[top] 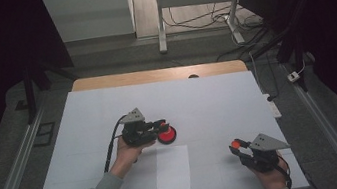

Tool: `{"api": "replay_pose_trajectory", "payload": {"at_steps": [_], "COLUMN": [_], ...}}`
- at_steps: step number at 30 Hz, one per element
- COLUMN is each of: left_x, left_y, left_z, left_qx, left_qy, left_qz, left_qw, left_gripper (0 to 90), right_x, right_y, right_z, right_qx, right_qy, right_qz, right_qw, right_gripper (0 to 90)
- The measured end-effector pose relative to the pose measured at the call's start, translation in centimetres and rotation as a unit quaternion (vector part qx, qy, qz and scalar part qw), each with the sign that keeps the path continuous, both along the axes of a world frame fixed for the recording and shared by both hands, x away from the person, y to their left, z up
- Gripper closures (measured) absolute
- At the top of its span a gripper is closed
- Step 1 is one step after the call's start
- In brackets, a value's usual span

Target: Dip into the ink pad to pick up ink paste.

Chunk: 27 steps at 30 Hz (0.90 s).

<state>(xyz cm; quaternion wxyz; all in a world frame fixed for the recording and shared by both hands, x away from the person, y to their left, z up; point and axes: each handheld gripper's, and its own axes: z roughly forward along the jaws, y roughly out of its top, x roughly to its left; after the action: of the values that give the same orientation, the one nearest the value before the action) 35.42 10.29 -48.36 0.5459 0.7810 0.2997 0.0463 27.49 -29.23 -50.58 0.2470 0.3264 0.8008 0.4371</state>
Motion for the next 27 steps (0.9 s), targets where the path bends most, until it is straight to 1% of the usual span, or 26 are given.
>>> {"api": "replay_pose_trajectory", "payload": {"at_steps": [5,10,14,19,22,27], "left_x": [-0.01,-0.03,-0.18,-0.26,-0.23,-0.24], "left_y": [-0.02,-0.15,-0.29,-0.60,-0.66,-0.77], "left_z": [0.01,-0.07,0.04,-0.09,-0.18,-0.32], "left_qx": [-0.005,0.001,-0.002,0.011,0.013,0.017], "left_qy": [0.004,0.007,0.008,0.006,0.008,0.010], "left_qz": [-0.002,-0.004,-0.007,-0.011,-0.012,-0.012], "left_qw": [1.0000,1.0000,0.9999,0.9999,0.9998,0.9997], "left_gripper": [72.4,72.3,72.4,72.4,72.4,72.4], "right_x": [0.01,0.09,0.11,0.18,0.18,0.27], "right_y": [0.01,0.05,0.10,0.13,0.20,0.18], "right_z": [0.01,-0.06,-0.08,-0.17,-0.21,-0.20], "right_qx": [-0.002,-0.001,-0.001,-0.004,-0.008,-0.008], "right_qy": [0.001,0.003,0.003,0.003,0.005,0.005], "right_qz": [0.001,0.002,0.003,0.005,0.007,0.007], "right_qw": [1.0000,1.0000,1.0000,1.0000,0.9999,0.9999], "right_gripper": [63.8,63.8,63.8,63.6,63.6,63.6]}}
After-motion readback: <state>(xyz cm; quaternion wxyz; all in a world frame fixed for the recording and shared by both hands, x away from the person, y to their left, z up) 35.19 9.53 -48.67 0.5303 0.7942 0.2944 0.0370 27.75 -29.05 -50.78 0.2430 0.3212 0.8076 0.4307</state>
